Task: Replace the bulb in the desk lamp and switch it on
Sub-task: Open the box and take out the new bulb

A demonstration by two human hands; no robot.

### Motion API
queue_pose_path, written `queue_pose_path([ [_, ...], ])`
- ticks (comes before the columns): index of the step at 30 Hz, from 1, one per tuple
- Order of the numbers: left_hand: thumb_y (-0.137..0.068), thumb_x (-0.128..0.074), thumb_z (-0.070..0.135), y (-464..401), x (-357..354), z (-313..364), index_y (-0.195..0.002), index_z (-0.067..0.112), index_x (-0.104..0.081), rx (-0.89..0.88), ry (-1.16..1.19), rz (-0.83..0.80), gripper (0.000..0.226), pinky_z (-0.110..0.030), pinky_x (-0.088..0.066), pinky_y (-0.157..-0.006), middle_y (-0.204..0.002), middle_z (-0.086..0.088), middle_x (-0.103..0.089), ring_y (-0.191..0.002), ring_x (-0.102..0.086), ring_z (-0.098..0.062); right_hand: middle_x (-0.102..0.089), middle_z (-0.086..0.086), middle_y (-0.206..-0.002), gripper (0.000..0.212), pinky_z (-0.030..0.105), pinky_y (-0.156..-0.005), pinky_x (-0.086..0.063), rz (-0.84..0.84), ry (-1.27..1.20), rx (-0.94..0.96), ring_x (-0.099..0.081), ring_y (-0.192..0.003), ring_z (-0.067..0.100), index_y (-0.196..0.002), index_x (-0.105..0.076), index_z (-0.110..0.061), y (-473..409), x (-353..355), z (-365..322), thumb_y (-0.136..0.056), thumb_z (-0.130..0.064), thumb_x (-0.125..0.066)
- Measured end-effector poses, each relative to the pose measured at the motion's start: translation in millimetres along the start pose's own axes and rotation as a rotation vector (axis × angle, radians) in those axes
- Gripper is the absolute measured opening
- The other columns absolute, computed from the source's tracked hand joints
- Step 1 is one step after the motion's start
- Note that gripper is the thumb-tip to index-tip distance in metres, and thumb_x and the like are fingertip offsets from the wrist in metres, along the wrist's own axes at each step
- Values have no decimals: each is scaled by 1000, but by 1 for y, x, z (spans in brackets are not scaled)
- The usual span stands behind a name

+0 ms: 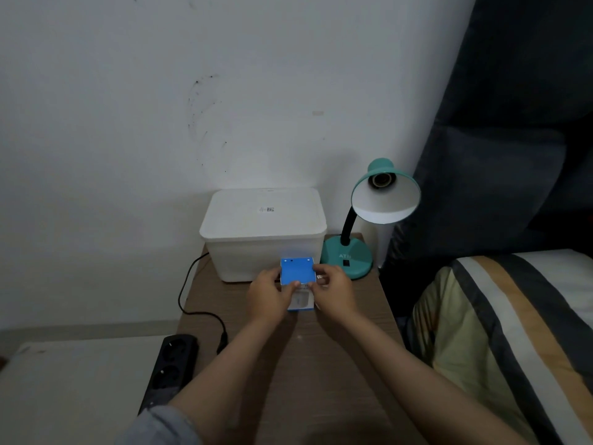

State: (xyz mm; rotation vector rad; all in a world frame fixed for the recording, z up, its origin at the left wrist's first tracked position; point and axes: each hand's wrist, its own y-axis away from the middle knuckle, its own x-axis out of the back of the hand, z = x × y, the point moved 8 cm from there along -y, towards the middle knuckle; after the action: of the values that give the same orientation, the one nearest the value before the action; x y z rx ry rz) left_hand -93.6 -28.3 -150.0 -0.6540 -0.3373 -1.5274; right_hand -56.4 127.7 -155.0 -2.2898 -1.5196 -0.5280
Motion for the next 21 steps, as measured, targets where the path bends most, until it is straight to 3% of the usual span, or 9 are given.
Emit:
queue_pose_path([
  [7, -79, -74, 21, 6, -2, -2, -117, 8, -60, -27, 133, 19, 42, -23, -48, -75, -112, -6, -60, -98, -57, -15, -58, 1, -106, 35, 1, -58, -45, -32, -99, -44, -55, -79, -3, -119, -58, -5, 3, 1, 2, -85, -3, -64],
  [11, -76, -76, 20, 0, -6, -10, -115, 14, -57, 10, 218, -13, 44, -30, -52, -84, -117, -5, -58, -105, -57, -18, -61, -1, -102, 36, 8, -59, -47, -44, -96, -45, -57, -80, 2, -119, -59, -6, 3, 3, -1, -84, -4, -66],
  [15, -76, -77, 17, -2, -10, -14, -113, 17, -55, 53, 288, -46, 43, -26, -51, -81, -120, -4, -57, -104, -58, -19, -61, -2, -103, 37, 7, -58, -45, -48, -94, -46, -57, -83, 5, -120, -58, -8, 3, 4, -2, -84, -5, -66],
  [21, -79, -73, 12, 1, -7, -18, -113, 14, -59, 33, 309, 15, 37, -33, -52, -87, -115, -4, -58, -106, -58, -19, -62, 2, -106, 36, 16, -70, -48, -69, -78, -28, -59, -87, 11, -119, -58, -5, 2, 2, -6, -84, -5, -66],
])
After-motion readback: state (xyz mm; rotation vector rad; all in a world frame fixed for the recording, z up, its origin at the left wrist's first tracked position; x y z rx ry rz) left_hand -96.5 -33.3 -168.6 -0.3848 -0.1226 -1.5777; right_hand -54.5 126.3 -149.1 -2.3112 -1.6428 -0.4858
